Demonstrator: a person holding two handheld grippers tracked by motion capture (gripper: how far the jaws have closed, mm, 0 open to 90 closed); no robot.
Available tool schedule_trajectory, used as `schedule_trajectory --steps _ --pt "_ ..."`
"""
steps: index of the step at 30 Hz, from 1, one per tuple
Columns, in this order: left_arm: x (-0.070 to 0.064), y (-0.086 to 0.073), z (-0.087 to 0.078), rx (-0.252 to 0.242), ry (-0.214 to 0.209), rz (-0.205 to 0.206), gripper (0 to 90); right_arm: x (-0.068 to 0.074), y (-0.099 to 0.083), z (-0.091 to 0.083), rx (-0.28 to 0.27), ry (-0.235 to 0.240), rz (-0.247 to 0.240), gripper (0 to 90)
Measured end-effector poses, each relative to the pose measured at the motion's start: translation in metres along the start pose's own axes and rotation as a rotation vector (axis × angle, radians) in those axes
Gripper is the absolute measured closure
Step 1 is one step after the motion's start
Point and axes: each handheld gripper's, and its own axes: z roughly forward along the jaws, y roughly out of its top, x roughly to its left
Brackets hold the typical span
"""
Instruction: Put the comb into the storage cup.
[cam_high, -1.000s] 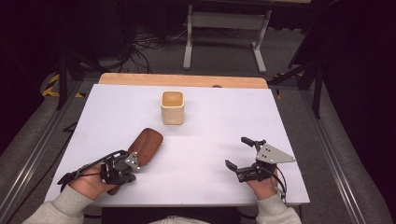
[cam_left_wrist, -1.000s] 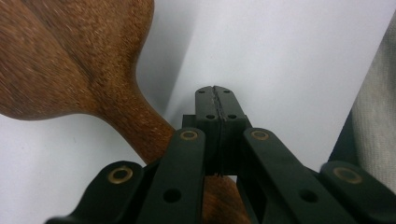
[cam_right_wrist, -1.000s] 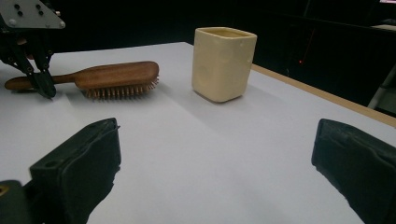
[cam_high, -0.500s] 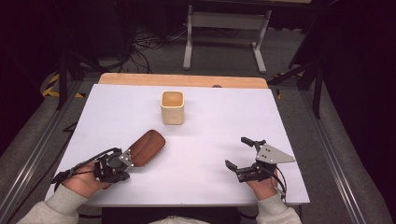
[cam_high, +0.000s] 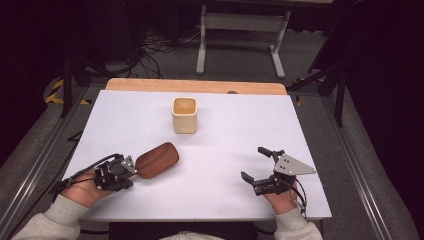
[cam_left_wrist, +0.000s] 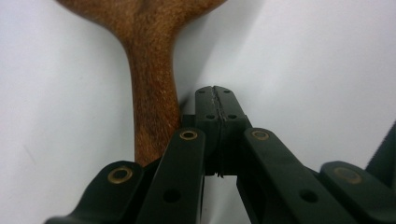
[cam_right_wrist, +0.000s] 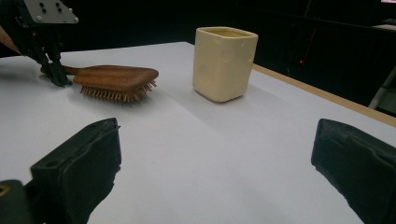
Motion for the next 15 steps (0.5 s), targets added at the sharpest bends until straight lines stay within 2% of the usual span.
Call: schedule_trajectory --steps 6,15 --pt "0.008 -0.004 -0.001 0.006 0.040 -0.033 90.0 0.000 0.000 0.000 0.001 -0.001 0.001 2.2" --pt "0.021 -0.011 -0.003 0.006 0.054 -0.070 90.0 0.000 0.000 0.000 0.001 0.000 0.000 2.2"
